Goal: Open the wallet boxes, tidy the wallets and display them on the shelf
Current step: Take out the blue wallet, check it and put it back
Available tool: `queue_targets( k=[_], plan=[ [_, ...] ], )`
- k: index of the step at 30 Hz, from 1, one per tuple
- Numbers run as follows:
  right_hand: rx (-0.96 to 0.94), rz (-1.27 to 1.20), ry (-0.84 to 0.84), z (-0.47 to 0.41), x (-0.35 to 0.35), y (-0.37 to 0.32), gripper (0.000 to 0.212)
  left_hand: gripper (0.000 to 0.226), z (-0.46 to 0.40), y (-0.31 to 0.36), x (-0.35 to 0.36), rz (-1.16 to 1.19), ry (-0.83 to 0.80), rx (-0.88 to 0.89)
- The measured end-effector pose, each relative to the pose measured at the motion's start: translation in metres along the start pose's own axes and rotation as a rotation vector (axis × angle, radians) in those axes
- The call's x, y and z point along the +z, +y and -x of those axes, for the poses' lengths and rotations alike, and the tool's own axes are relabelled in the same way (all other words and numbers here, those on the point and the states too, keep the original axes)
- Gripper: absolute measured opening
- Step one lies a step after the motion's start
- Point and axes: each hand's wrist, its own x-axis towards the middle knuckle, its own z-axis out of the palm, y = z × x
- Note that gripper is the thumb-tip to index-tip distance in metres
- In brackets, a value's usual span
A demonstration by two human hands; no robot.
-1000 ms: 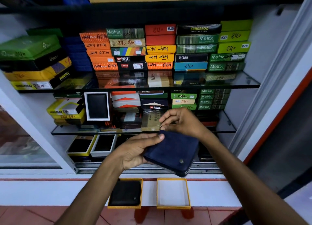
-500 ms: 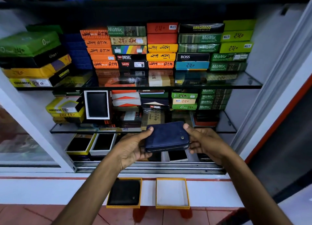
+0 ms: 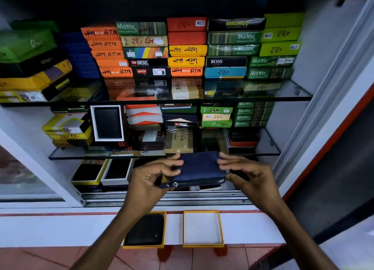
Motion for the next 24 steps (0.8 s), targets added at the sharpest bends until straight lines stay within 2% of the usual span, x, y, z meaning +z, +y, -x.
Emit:
queue_targets(
  k=[3,5,7,10,13,16,20,24],
  plan=[
    [-0.02,0.026,0.031,0.015,0.004,0.013,0.026,0.032,0.011,-0.01,0.004,-0.057,-0.02,0.013],
    [0.042,0.036,0.044,0.025,0.007,0.022,0.034,0.042,0.018,-0.019,0.005,-0.063,-0.016,-0.061],
    [0.193,0.004,0.079,0.036,0.016,0.028,0.036,0.046,0.026,-0.028,0.005,-0.063,-0.004,-0.168],
    [0.493,-0.102,0.094,0.054,0.035,0.048,0.037,0.049,0.041,-0.053,0.014,-0.084,0.009,-0.483],
    [0.702,-0.063,0.099,0.075,0.051,0.071,0.03,0.038,0.06,-0.077,0.032,-0.221,0.046,-0.677],
    [0.862,0.064,0.094,0.095,0.064,0.094,0.017,0.028,0.077,-0.1,0.049,-0.233,0.106,-0.848],
    [0.919,0.287,0.001,0.112,0.069,0.111,0.012,0.011,0.094,-0.125,0.07,-0.386,0.054,-0.863],
    [0.962,0.34,0.068,0.116,0.076,0.121,0.021,0.021,0.097,-0.139,0.077,-0.528,0.09,-0.835]
  ],
)
